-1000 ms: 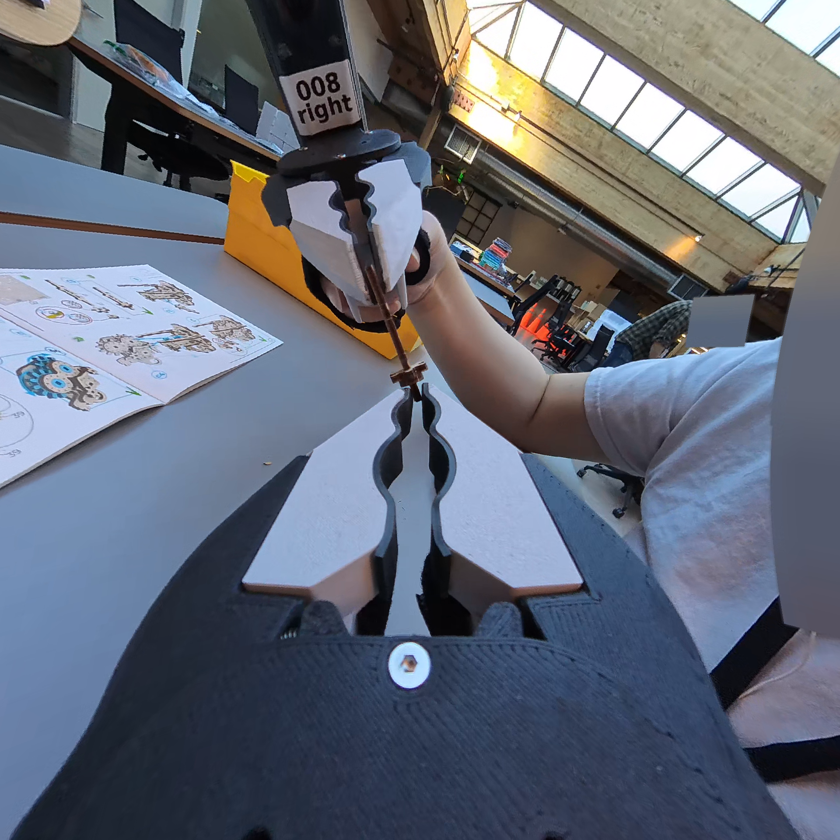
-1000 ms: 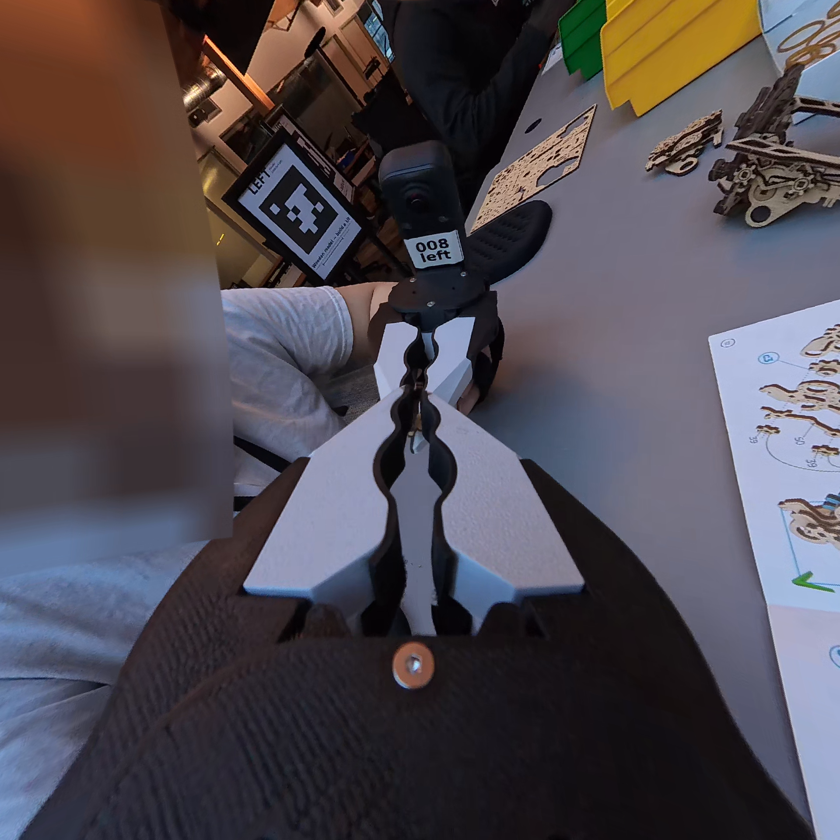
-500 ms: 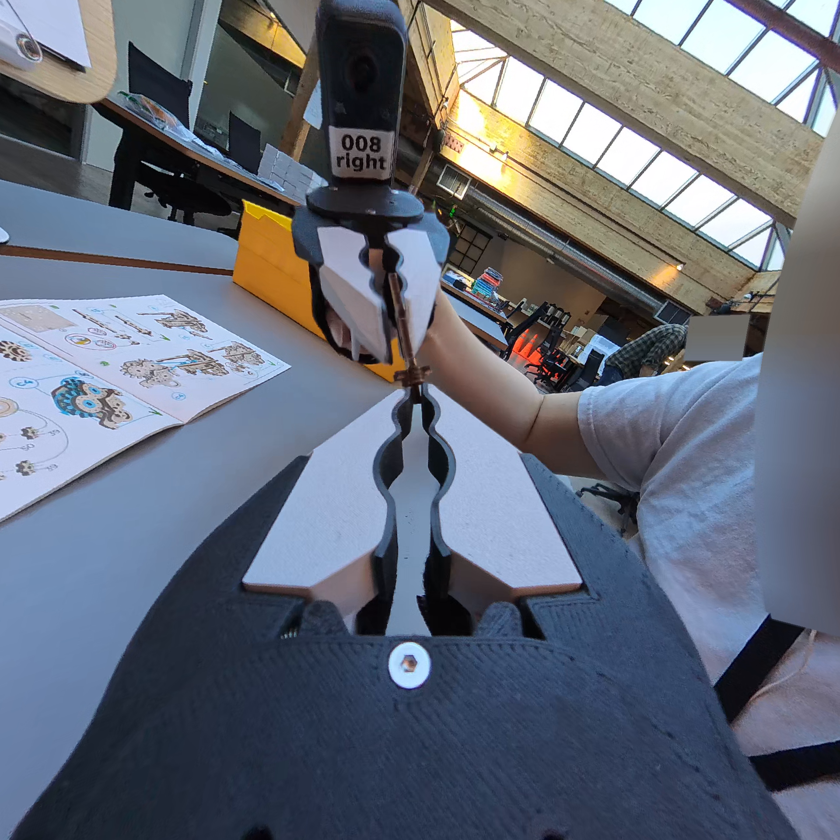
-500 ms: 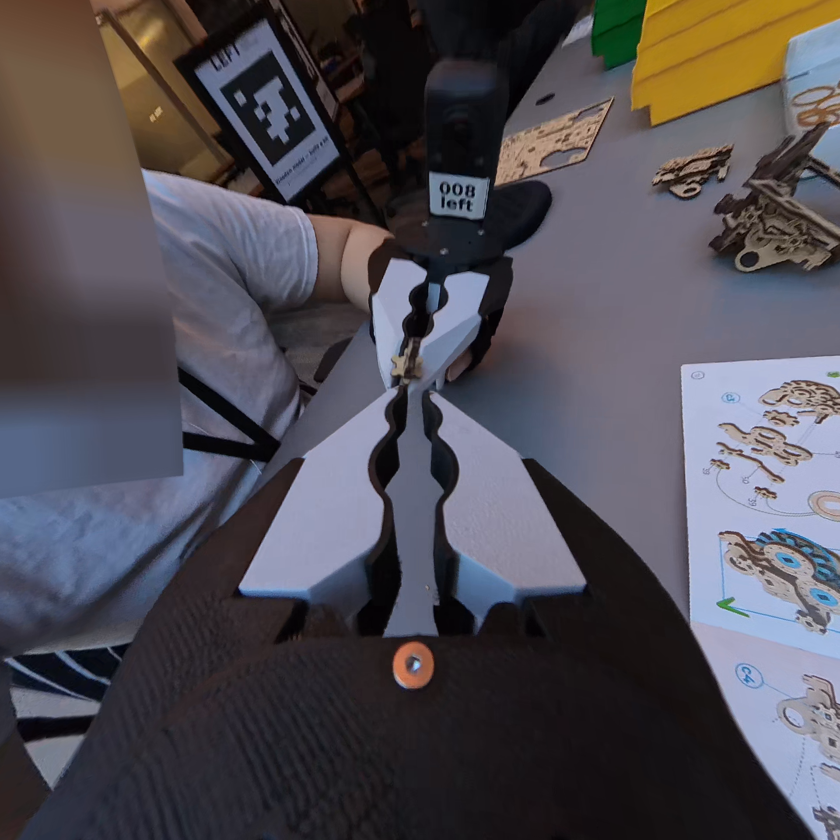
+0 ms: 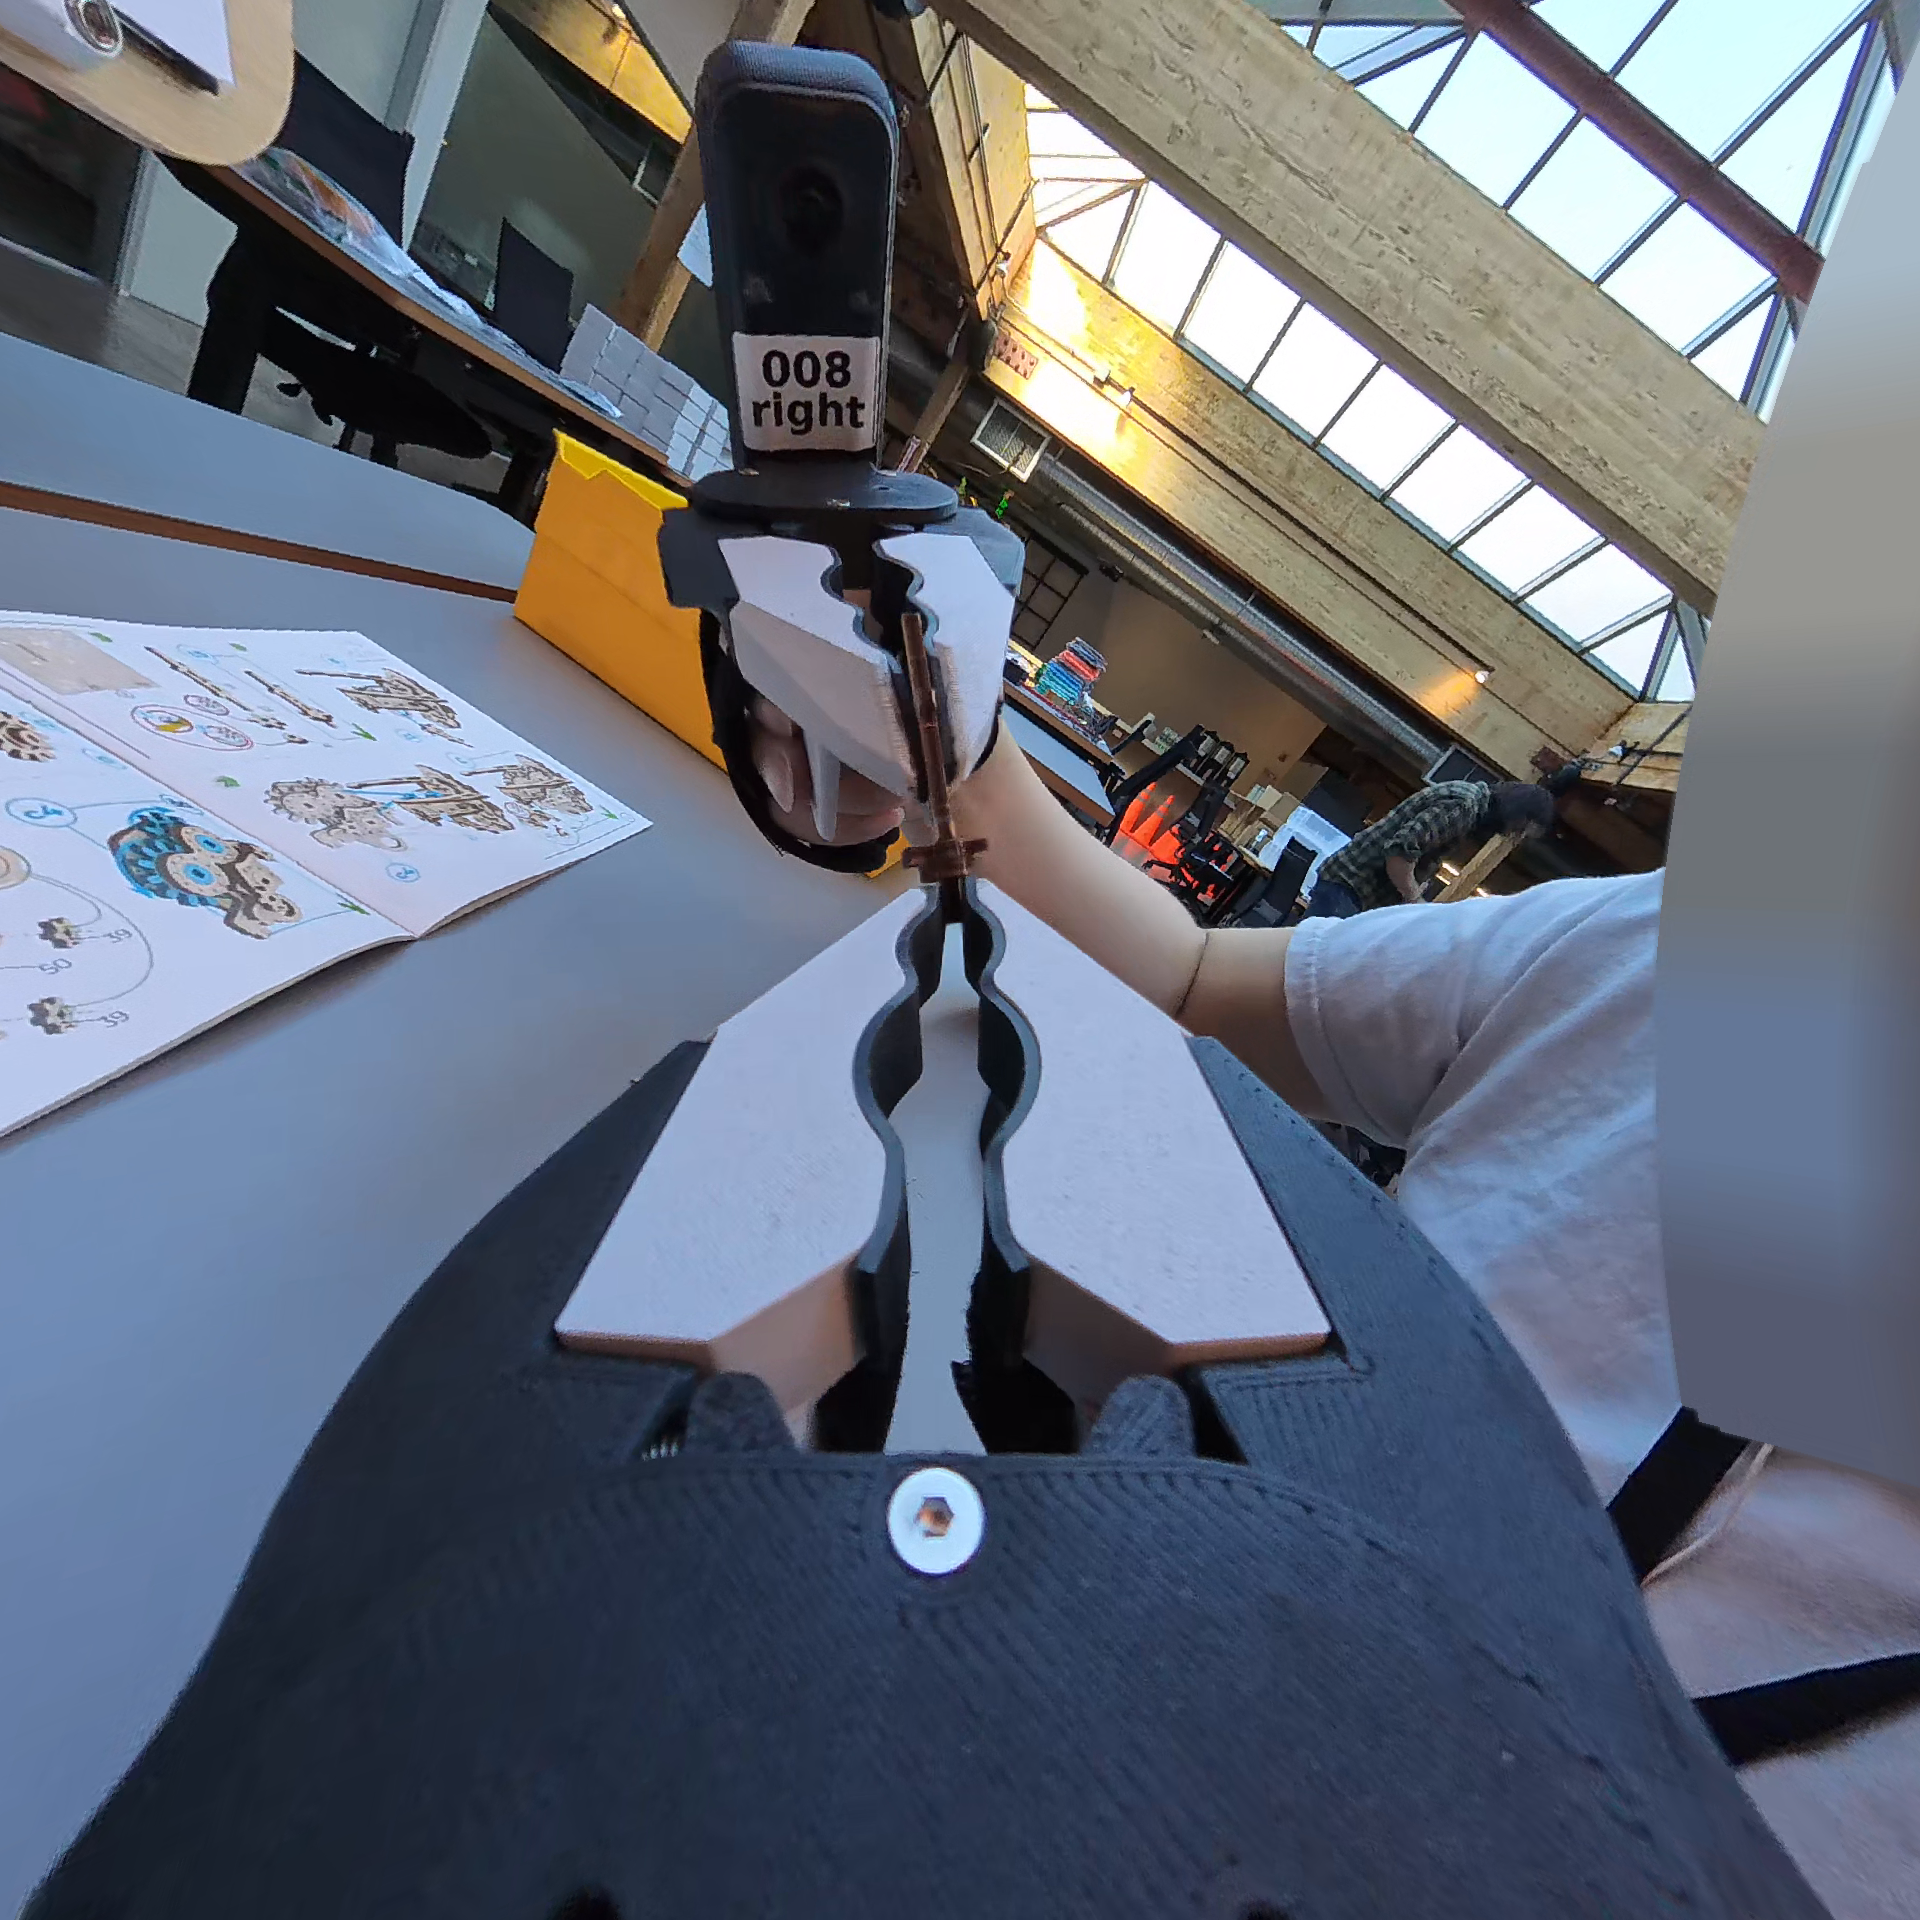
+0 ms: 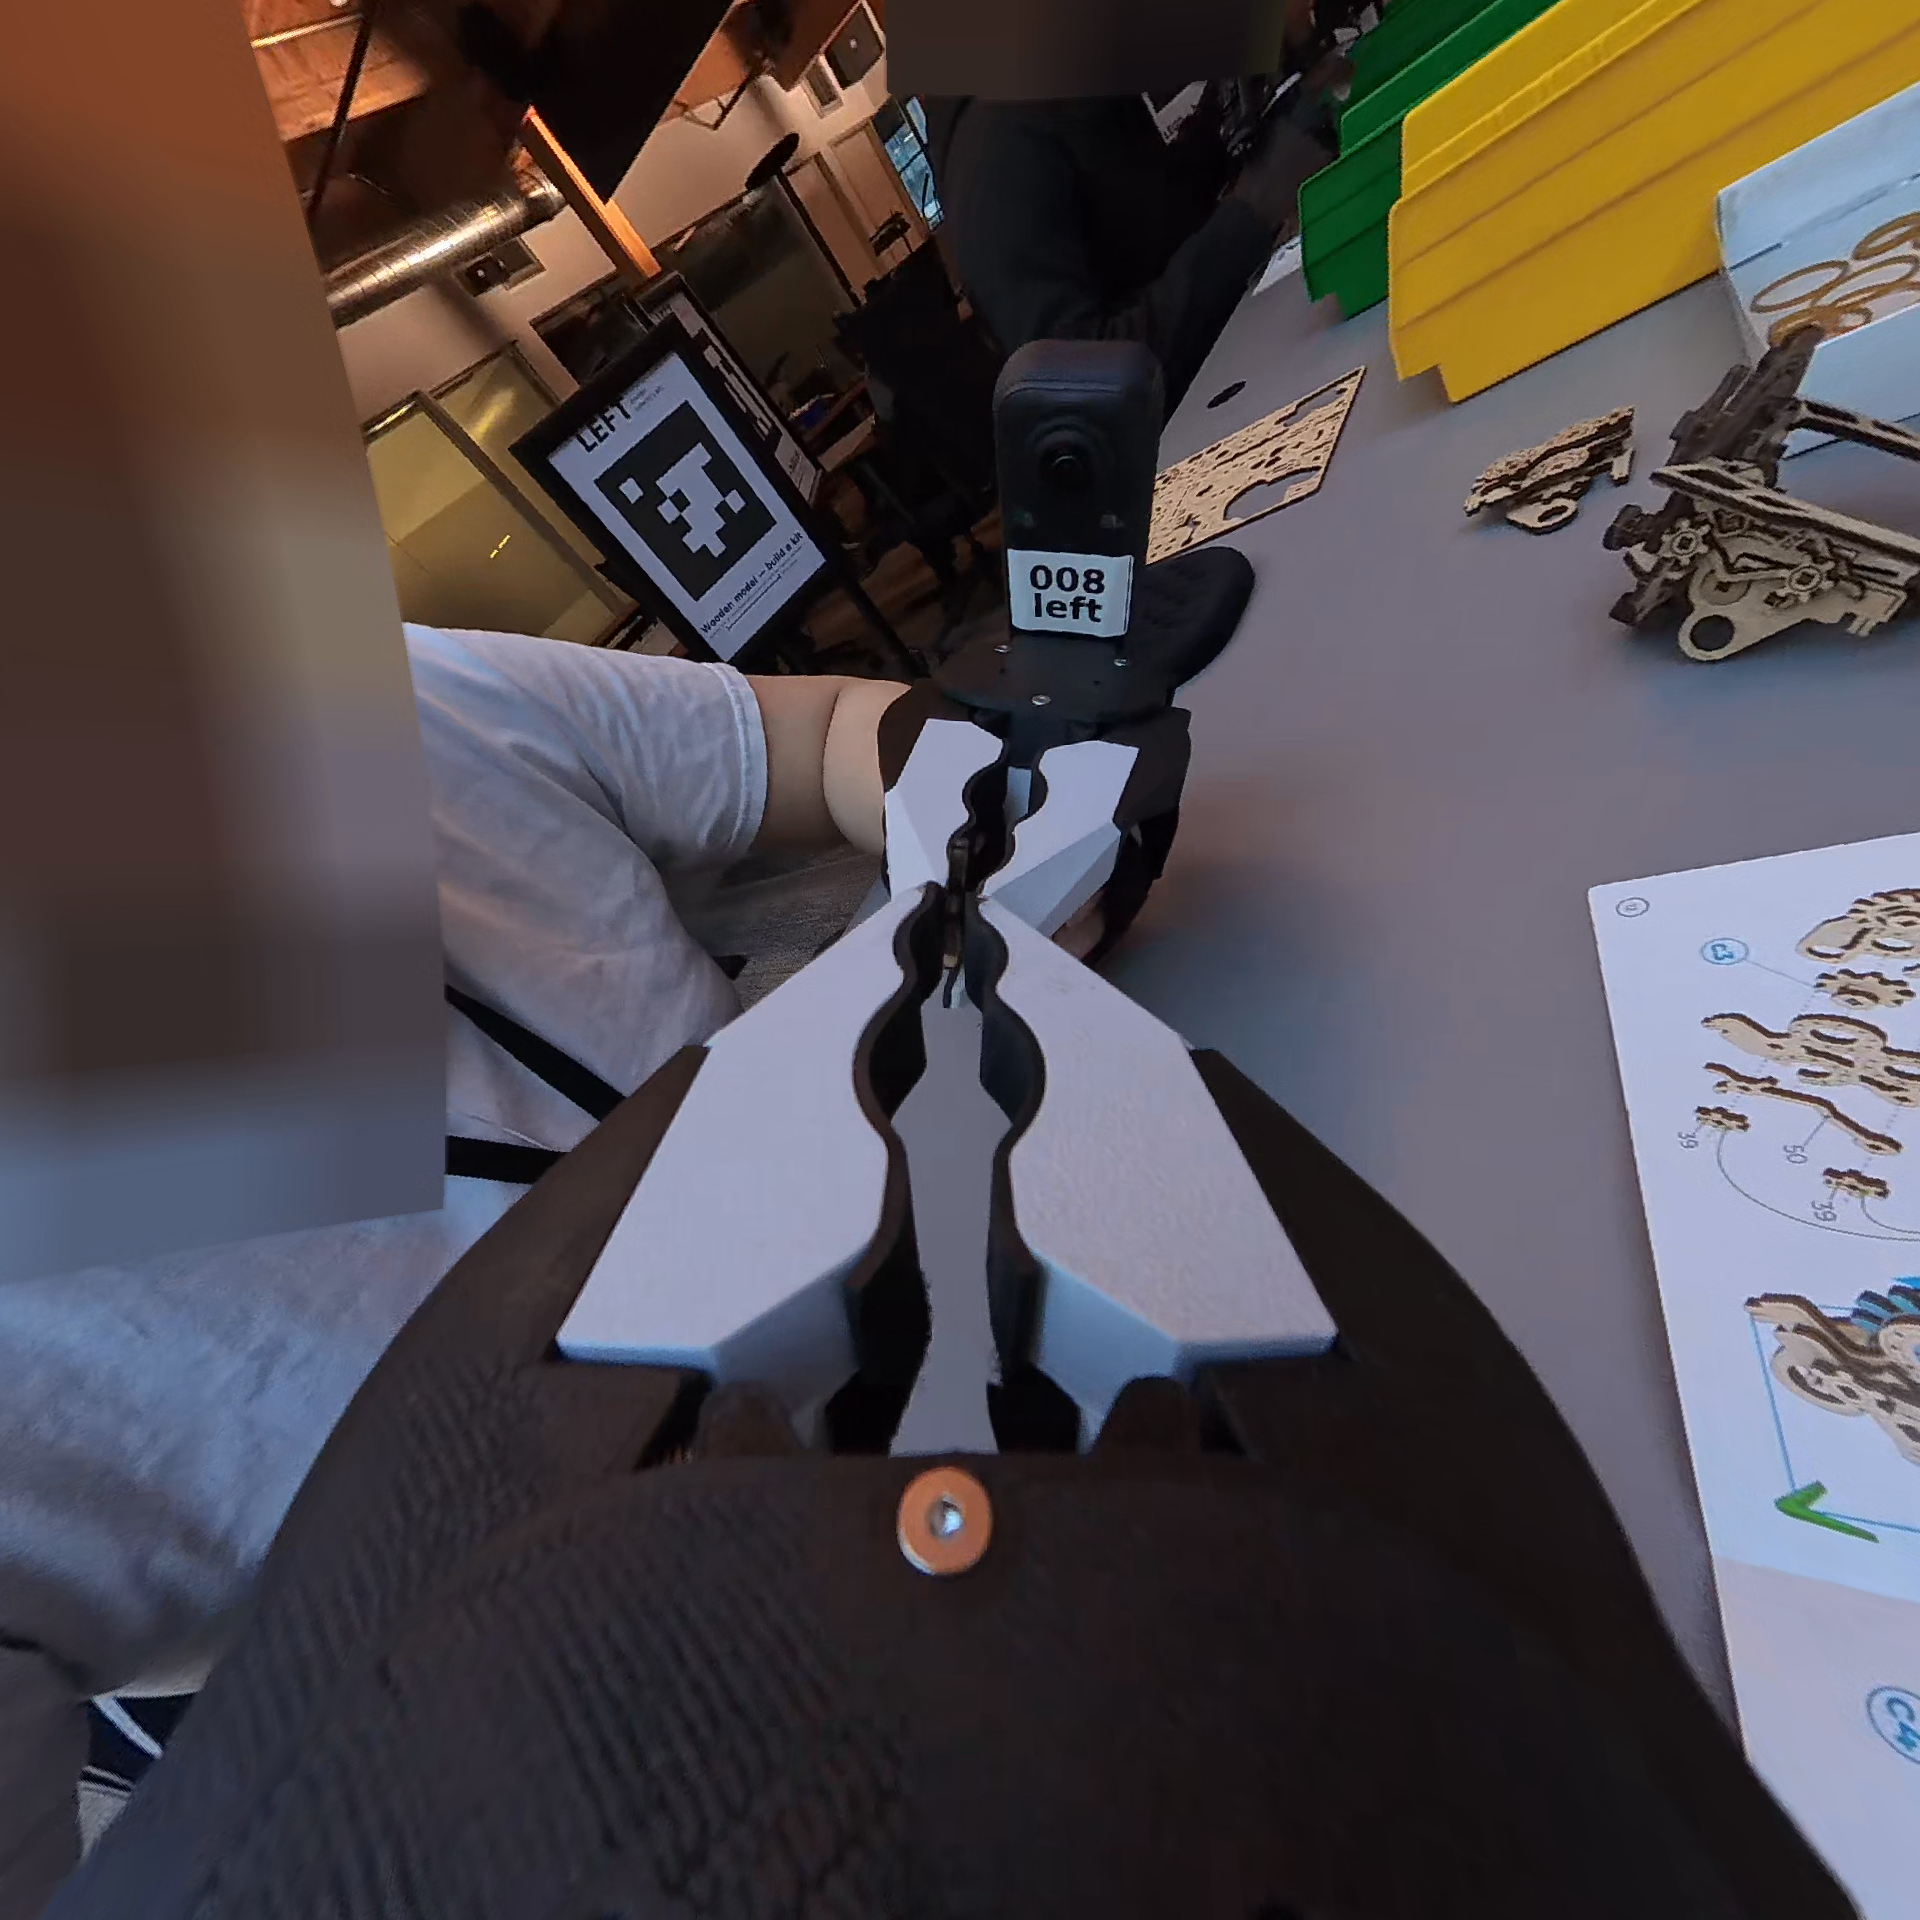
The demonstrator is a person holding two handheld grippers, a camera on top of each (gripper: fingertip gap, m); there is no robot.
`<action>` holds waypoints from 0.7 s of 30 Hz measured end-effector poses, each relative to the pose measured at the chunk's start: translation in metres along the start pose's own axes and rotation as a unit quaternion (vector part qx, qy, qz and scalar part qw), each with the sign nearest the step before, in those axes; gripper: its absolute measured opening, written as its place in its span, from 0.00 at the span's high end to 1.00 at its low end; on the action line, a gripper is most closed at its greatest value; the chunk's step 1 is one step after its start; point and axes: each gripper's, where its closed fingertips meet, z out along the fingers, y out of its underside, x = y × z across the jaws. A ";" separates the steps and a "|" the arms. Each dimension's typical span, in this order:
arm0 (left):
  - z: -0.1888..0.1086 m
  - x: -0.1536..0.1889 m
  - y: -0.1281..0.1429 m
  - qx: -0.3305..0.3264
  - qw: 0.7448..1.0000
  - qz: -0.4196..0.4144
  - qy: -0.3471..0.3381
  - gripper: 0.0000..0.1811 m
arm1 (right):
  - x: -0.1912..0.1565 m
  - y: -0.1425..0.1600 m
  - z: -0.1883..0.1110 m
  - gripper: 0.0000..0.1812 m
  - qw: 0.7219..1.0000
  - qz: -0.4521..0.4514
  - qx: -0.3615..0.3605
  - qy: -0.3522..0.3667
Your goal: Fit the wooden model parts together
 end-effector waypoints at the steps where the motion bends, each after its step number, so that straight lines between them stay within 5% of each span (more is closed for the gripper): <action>1: 0.000 -0.001 0.000 -0.001 1.000 -0.001 -0.001 1.00 | 0.001 0.001 0.000 1.00 1.000 0.001 0.001 0.001; 15: -0.003 -0.013 0.005 -0.019 0.999 -0.039 0.000 1.00 | 0.020 0.005 0.000 1.00 0.997 0.071 0.026 0.001; 21: -0.021 -0.035 -0.009 -0.080 0.992 -0.097 -0.023 0.71 | 0.062 0.020 -0.003 1.00 0.979 0.191 0.048 0.048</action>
